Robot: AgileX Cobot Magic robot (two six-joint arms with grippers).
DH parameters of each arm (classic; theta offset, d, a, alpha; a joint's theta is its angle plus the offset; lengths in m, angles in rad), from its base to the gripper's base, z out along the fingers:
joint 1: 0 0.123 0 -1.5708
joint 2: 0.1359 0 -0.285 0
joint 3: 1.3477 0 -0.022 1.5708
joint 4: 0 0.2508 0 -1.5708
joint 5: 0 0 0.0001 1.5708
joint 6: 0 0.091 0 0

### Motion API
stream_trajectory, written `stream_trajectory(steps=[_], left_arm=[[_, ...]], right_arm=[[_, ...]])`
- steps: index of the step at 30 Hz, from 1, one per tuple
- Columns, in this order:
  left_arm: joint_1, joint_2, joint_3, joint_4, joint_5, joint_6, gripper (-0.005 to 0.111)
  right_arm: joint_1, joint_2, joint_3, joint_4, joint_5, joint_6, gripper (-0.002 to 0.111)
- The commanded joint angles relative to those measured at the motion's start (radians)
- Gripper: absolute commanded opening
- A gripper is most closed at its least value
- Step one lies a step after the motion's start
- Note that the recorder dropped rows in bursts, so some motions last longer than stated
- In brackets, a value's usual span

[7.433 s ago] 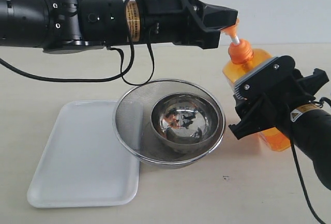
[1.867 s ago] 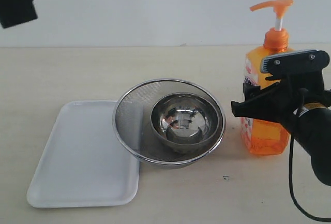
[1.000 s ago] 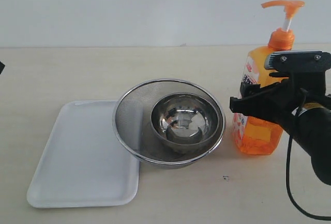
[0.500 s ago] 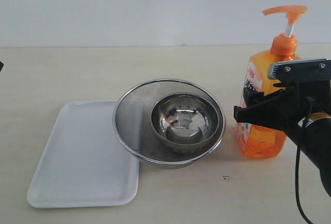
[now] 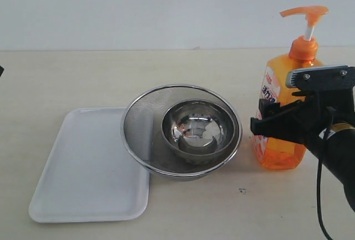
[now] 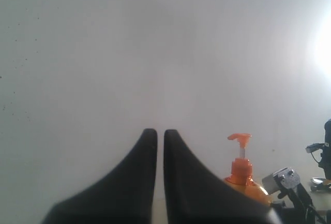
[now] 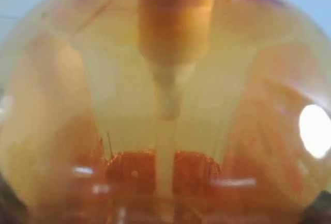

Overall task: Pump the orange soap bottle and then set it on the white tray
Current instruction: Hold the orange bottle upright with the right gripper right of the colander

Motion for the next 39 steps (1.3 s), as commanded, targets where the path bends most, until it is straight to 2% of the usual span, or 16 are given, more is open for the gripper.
stream_trajectory(steps=[1, 16, 25, 30, 39], left_arm=[[0.003, -0.002, 0.007, 0.005, -0.011, -0.009, 0.005], [0.003, -0.002, 0.007, 0.017, -0.011, -0.016, 0.005], [0.003, -0.002, 0.007, 0.02, -0.011, -0.018, 0.005], [0.003, -0.002, 0.007, 0.02, -0.011, -0.018, 0.005], [0.003, -0.002, 0.007, 0.02, -0.011, -0.018, 0.005]], right_arm=[[0.0, 0.003, 0.01, 0.004, 0.065, 0.002, 0.076], [0.0, 0.008, 0.01, 0.016, 0.101, 0.024, 0.076], [0.0, 0.062, 0.01, 0.008, -0.018, 0.079, 0.076], [0.0, 0.074, 0.01, -0.064, -0.053, 0.126, 0.076], [0.0, 0.074, 0.01, -0.097, -0.132, 0.121, 0.076]])
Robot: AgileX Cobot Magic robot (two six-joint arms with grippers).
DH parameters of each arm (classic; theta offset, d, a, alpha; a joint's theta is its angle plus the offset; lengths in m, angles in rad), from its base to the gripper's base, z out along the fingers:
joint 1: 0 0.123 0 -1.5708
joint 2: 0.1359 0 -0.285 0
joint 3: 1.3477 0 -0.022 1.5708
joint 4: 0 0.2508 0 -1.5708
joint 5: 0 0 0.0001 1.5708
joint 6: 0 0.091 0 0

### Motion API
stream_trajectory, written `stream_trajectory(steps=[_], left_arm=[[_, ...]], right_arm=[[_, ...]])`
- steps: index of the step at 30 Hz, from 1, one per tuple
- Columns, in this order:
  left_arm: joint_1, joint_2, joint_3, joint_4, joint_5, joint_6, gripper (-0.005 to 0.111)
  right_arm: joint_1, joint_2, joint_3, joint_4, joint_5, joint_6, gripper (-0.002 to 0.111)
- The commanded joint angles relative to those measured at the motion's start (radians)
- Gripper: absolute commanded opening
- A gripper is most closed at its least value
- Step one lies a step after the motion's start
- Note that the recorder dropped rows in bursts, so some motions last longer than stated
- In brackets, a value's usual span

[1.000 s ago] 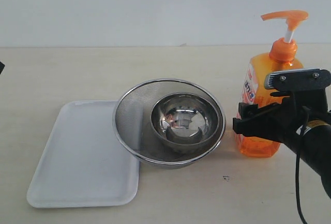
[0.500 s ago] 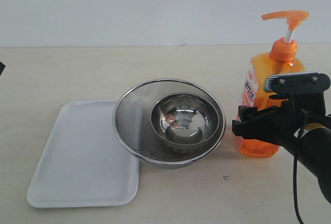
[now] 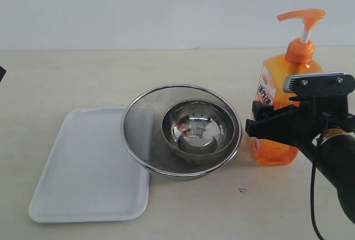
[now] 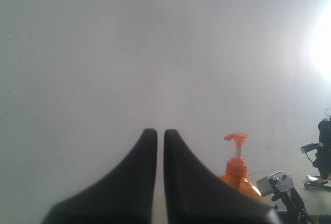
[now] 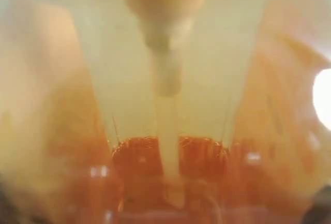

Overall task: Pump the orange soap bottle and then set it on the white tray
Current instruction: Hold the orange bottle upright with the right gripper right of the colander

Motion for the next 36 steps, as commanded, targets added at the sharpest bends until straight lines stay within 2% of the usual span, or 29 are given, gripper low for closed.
stream_trajectory(steps=[1, 33, 34, 36], left_arm=[[0.003, -0.002, 0.007, 0.005, -0.011, -0.012, 0.005], [0.003, -0.002, 0.007, 0.005, -0.011, -0.012, 0.005], [0.003, -0.002, 0.007, 0.005, -0.011, -0.012, 0.005], [0.003, -0.002, 0.007, 0.005, -0.011, -0.012, 0.005]], right_arm=[[0.0, 0.0, 0.003, -0.019, -0.04, -0.013, 0.076], [0.0, 0.0, 0.0, -0.024, -0.126, -0.044, 0.075], [0.0, 0.0, 0.0, -0.023, -0.126, -0.044, 0.073], [0.0, 0.0, 0.0, -0.02, -0.124, -0.042, 0.056]])
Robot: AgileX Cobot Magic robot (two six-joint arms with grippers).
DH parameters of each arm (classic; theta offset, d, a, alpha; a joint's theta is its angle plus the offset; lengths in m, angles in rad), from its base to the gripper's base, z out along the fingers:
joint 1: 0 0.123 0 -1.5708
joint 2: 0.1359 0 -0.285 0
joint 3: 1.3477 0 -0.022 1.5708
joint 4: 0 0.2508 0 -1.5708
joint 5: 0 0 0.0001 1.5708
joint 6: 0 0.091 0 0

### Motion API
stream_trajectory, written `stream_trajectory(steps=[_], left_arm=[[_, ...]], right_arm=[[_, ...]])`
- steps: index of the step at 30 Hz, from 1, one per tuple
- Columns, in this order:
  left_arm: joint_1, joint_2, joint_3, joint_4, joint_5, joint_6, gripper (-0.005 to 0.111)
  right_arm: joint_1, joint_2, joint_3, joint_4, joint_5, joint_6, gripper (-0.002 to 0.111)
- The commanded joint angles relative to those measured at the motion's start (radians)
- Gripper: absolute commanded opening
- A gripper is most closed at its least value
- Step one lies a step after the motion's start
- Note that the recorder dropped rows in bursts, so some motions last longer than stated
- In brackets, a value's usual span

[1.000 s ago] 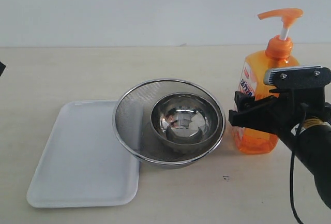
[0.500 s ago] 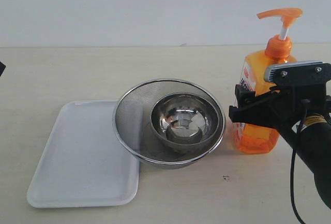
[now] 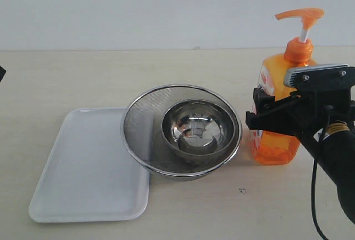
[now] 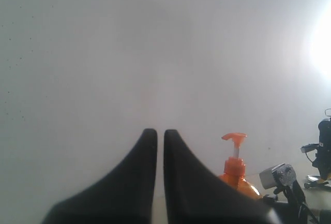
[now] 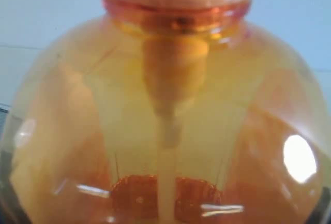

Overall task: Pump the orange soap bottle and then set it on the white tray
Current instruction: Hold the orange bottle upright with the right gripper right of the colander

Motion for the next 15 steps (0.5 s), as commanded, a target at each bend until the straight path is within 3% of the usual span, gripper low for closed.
stream_trajectory(steps=[1, 5, 15], left_arm=[[0.003, -0.002, 0.007, 0.005, -0.011, -0.012, 0.005], [0.003, -0.002, 0.007, 0.005, -0.011, -0.012, 0.005], [0.003, -0.002, 0.007, 0.003, -0.011, -0.012, 0.005]], right_arm=[[0.0, 0.0, -0.002, 0.0, -0.008, 0.0, 0.036], [0.0, 0.0, -0.002, 0.009, -0.006, -0.029, 0.002], [0.0, 0.0, -0.002, 0.014, -0.036, -0.038, 0.0]])
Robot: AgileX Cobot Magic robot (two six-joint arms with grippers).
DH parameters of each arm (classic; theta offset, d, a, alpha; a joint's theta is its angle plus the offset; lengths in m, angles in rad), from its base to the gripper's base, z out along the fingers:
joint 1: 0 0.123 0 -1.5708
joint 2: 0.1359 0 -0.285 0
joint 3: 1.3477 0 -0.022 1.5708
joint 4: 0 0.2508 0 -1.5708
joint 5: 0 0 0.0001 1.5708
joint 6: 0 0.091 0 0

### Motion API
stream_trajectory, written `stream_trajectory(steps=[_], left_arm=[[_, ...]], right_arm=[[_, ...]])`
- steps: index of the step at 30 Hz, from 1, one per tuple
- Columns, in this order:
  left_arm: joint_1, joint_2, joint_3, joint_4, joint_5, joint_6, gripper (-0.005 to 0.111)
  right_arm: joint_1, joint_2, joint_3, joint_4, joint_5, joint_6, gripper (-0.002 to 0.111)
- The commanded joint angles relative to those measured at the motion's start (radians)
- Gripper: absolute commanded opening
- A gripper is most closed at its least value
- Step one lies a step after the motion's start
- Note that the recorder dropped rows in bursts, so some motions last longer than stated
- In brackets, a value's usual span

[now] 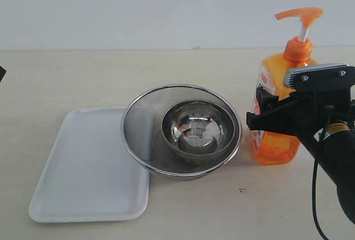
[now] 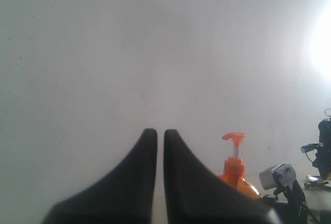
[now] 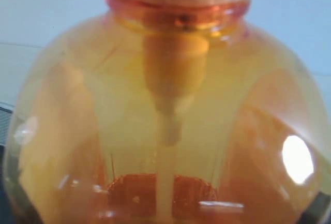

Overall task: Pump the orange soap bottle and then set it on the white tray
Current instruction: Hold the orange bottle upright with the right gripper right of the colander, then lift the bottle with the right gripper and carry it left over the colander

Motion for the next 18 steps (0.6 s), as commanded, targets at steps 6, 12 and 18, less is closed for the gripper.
stream_trajectory(steps=[6, 12, 18], left_arm=[[0.003, -0.002, 0.007, -0.002, -0.011, -0.01, 0.005], [0.003, -0.002, 0.007, -0.027, -0.011, -0.01, 0.005], [0.003, -0.002, 0.007, -0.027, -0.011, -0.01, 0.005]], right_arm=[[0.0, -0.004, -0.002, 0.006, -0.054, 0.002, 0.0], [0.0, -0.054, -0.002, 0.006, -0.054, 0.005, 0.0], [0.0, -0.107, -0.002, 0.006, -0.031, 0.001, 0.0]])
